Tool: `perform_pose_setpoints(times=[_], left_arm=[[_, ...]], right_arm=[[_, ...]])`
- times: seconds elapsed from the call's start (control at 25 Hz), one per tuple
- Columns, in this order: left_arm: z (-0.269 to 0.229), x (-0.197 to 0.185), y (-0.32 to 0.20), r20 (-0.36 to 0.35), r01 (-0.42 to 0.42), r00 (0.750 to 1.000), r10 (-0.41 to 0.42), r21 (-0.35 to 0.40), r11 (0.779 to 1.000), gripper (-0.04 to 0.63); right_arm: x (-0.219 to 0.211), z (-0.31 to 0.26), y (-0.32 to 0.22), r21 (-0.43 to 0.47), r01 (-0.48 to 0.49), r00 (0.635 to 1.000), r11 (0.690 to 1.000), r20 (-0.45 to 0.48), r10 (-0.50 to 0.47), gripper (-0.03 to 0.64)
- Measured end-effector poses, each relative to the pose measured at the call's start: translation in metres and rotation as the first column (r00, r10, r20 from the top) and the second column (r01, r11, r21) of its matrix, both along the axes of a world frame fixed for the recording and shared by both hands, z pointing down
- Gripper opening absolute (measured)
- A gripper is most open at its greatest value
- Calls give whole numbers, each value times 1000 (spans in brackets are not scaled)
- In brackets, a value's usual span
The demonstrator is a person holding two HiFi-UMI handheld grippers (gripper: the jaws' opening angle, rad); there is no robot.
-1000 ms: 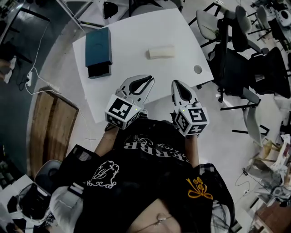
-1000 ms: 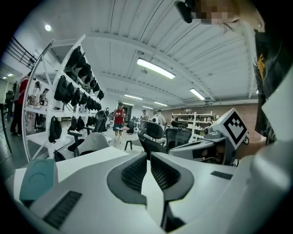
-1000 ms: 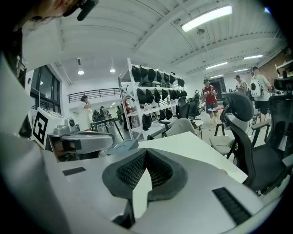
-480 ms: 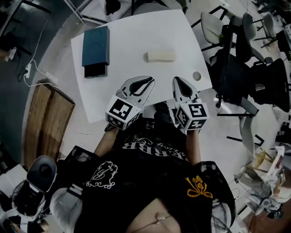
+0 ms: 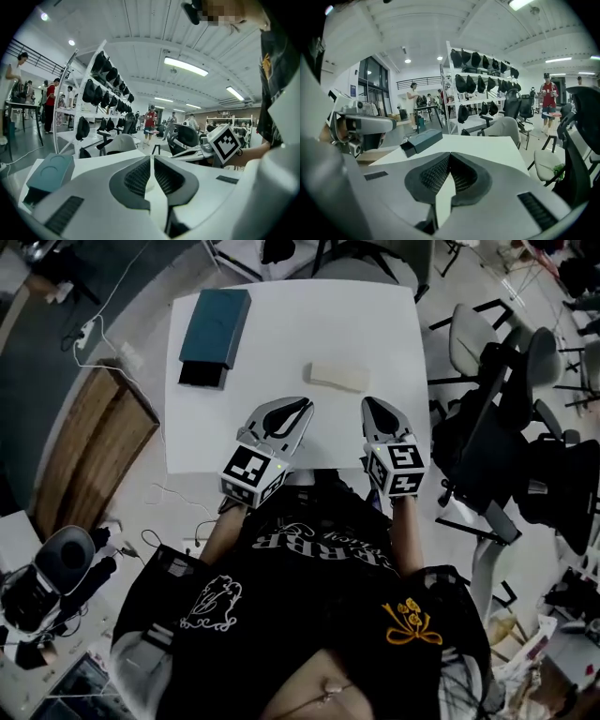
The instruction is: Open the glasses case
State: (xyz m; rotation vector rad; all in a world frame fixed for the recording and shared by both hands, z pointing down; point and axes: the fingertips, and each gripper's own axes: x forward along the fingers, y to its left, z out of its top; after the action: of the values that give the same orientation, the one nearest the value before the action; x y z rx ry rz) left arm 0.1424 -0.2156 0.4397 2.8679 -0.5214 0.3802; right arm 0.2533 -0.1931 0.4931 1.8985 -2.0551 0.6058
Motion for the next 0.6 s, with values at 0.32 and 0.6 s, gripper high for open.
perform_pose_setpoints(times=[0.32,0.6], left_arm=[[-5,19,6,32,121,992,-122,35,992,40],[3,27,4,36,199,979,-199,16,980,40]], right_arm=[[30,42,-27,-53,167,982,985,-85,-171,15],[33,90,-43,-161,322,918,933,-188,-349,52]])
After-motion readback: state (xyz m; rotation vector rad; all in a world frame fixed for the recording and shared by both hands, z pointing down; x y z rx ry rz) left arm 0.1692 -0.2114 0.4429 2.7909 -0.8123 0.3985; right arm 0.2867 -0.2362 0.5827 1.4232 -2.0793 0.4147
